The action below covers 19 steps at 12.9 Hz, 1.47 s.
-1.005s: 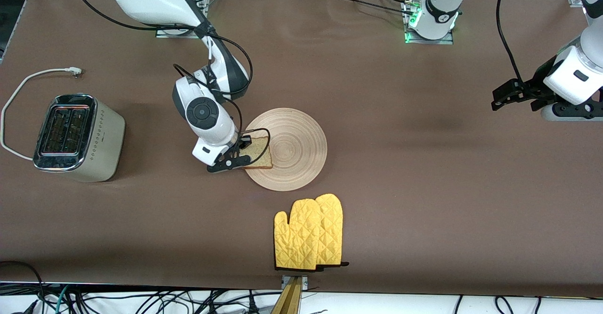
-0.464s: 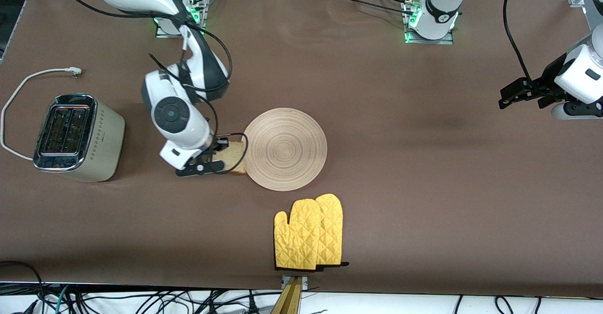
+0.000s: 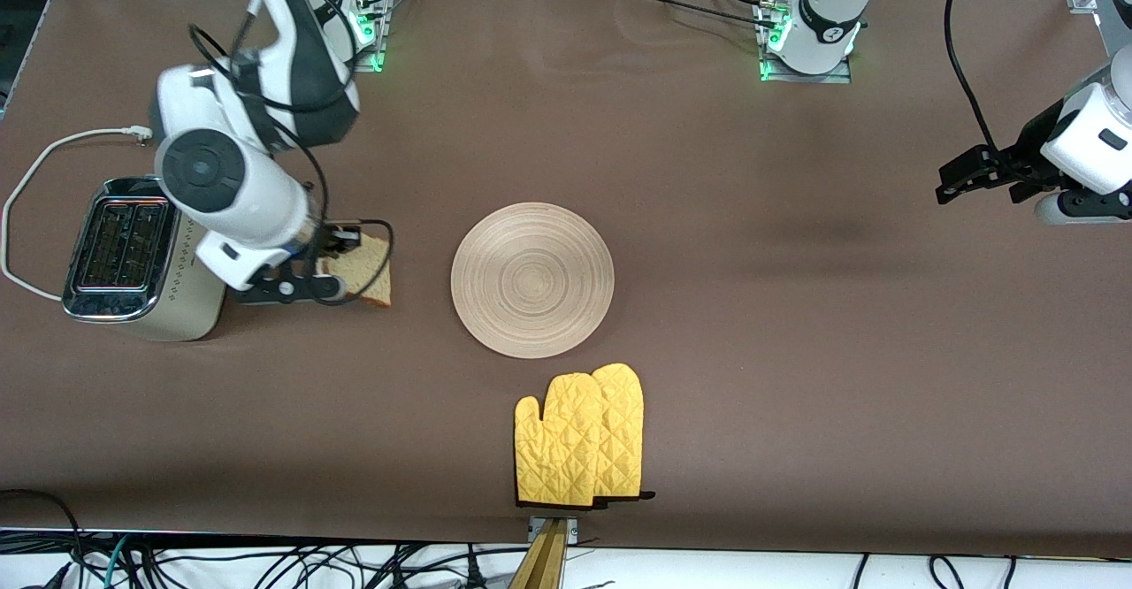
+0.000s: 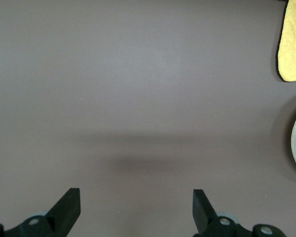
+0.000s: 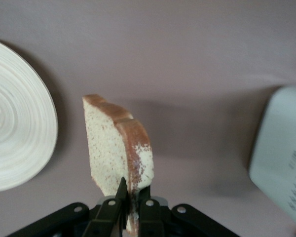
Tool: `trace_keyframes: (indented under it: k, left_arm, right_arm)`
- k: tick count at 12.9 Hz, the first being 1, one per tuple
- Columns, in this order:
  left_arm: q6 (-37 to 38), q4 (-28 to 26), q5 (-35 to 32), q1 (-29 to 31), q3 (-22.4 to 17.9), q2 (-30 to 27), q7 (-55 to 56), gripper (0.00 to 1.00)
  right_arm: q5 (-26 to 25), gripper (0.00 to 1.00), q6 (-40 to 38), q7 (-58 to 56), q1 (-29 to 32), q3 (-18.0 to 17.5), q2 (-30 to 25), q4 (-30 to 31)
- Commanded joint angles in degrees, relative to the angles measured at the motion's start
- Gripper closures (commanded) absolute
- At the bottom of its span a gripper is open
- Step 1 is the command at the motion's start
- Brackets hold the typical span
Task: Move plate and put bread in toaster
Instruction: 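Carry the bread slice with the right gripper over the toaster, then lower the bread slice into the toaster slot with the right gripper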
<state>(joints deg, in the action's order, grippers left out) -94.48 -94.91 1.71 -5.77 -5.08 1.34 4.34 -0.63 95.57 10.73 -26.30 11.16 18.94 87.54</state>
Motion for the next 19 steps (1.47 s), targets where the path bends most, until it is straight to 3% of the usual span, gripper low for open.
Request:
trace_keyframes:
  k: [1, 6, 10, 19]
  left_arm:
    - [0.88, 0.52, -1.09, 0.23, 0.42, -0.20, 0.84, 0.00]
    - [0.88, 0.35, -1.09, 0.23, 0.42, -0.20, 0.84, 0.00]
    - [0.96, 0.34, -1.09, 0.23, 0.42, -0.20, 0.84, 0.00]
    - [0.96, 0.34, -1.09, 0.23, 0.42, -0.20, 0.84, 0.00]
  right_arm:
    - [1.95, 1.00, -7.56, -5.61, 0.20, 5.17, -2.85, -1.76]
    - [0.99, 1.00, -16.72, -15.90, 0.20, 16.67, -6.19, -2.20]
    - [-3.13, 1.00, -15.77, -22.23, 0.46, 25.48, -5.14, -2.20]
    - [-5.69, 1.00, -5.48, -26.72, 5.73, 26.11, 0.22, -2.20]
